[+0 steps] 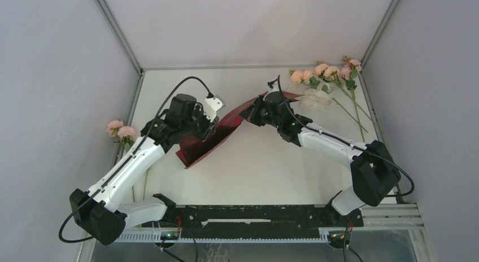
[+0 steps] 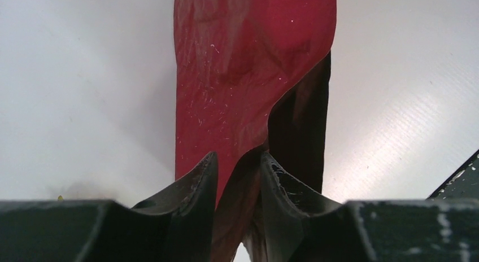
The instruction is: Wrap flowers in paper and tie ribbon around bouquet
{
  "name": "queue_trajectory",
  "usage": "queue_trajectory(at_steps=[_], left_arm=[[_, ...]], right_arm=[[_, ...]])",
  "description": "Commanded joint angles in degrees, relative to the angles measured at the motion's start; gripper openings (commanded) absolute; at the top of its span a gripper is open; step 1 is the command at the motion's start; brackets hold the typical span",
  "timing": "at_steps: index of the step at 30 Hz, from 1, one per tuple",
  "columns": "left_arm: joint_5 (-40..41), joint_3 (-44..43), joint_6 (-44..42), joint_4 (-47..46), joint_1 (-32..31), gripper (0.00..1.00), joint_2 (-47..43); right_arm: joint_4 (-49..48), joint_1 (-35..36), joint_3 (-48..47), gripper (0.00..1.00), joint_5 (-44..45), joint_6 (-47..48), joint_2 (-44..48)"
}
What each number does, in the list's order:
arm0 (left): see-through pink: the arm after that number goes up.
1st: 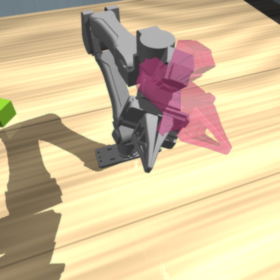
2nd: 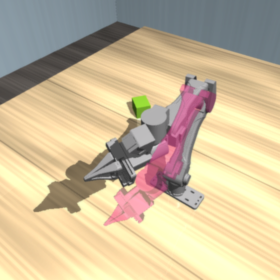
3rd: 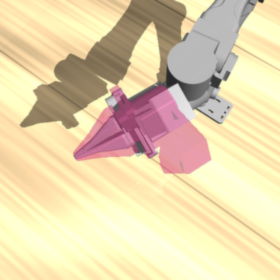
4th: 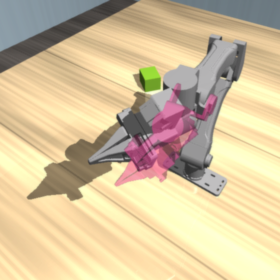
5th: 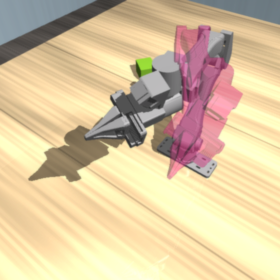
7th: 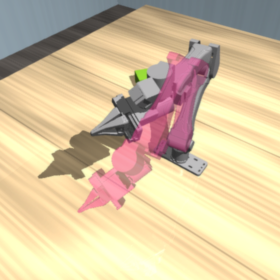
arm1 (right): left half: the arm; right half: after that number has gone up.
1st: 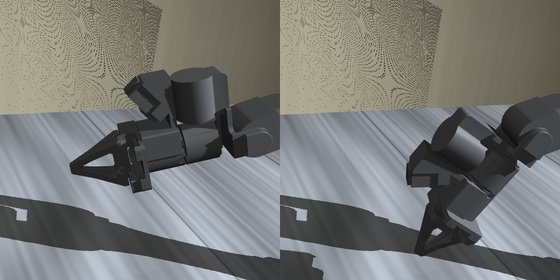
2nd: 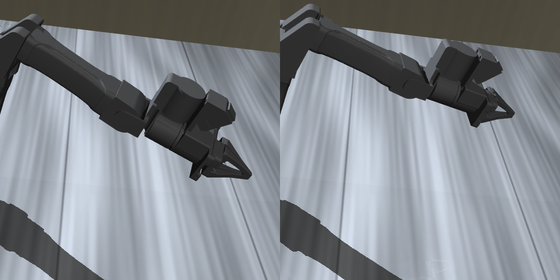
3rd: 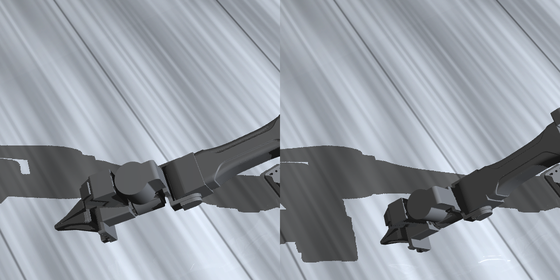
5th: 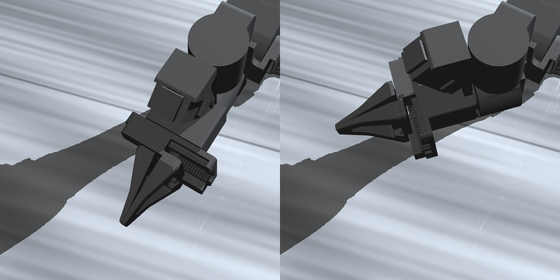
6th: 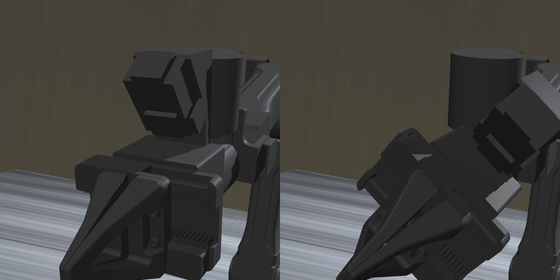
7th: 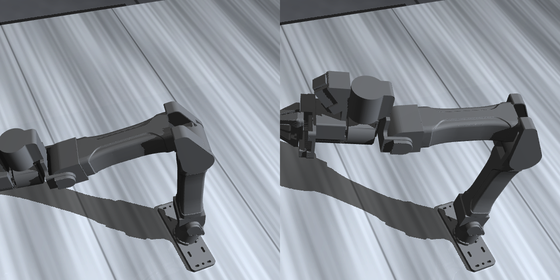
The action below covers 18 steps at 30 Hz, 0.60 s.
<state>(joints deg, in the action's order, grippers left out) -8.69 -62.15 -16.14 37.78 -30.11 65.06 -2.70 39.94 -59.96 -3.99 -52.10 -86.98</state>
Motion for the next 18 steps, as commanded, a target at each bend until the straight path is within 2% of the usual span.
queue_trajectory(at_steps=[1, 3, 18], left_arm=[[-2.38, -2.26, -3.59, -0.81, -0.13, 0.42, 0.04], [-3.37, -0.69, -4.91, -0.84, -0.28, 0.45, -0.25], [-4.18, 6.84, -7.15, -1.71, -2.35, 0.54, -0.89]], right_arm=[[-0.99, 0.40, -2.51, 0.00, -0.67, 1.43, 2.33], [-0.83, 0.40, -2.51, 0.00, -0.58, 1.56, 2.42], [-0.20, 0.16, -2.47, 0.00, -1.28, 1.38, 2.34]])
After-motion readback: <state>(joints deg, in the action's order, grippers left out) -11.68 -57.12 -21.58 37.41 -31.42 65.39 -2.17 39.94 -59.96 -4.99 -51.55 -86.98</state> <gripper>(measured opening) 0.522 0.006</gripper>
